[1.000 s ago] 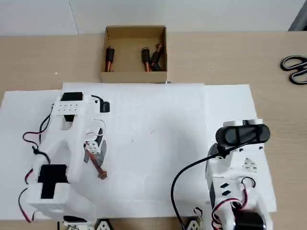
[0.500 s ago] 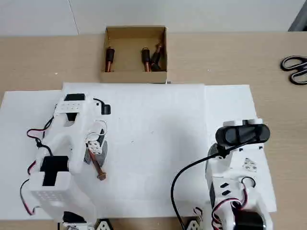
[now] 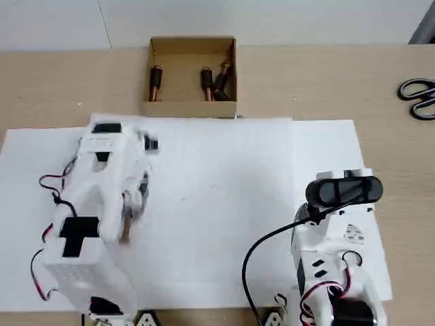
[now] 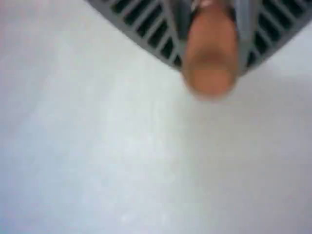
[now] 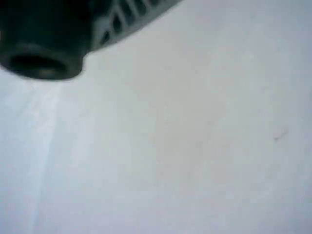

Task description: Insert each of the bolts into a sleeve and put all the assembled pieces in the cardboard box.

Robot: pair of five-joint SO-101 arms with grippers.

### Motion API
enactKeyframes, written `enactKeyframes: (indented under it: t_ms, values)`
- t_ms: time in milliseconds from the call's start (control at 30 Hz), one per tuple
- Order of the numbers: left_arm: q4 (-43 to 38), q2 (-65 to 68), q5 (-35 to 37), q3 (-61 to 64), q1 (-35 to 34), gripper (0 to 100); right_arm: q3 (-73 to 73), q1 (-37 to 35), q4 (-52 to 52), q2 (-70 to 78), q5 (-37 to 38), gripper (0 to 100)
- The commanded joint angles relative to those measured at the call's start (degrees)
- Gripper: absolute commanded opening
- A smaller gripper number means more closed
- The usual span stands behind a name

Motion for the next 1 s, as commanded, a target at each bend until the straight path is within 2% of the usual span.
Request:
enactKeyframes:
  t_ms: [0,233,367,733,967]
  values:
    - [1.23,-8.18,2.11,-6.02,0.09,0,-0.26,0.66,-0.48,-0.13,0.18,0.2]
    - [2.64,-11.87,2.81,-7.69,1.32,1,-0.26,0.66,-0.92,-0.04,-1.85,0.2]
    - [2.73,-10.37,9.49,-7.60,0.97,1,-0.26,0.66,-0.92,-0.04,-2.55,0.2]
    - [2.37,-6.77,12.13,-8.13,1.41,1,-0.18,0.57,-0.92,-0.04,-2.55,0.2]
    - [2.29,-6.33,12.13,-20.70,1.67,1,1.23,0.57,-1.71,-0.40,-2.55,0.2]
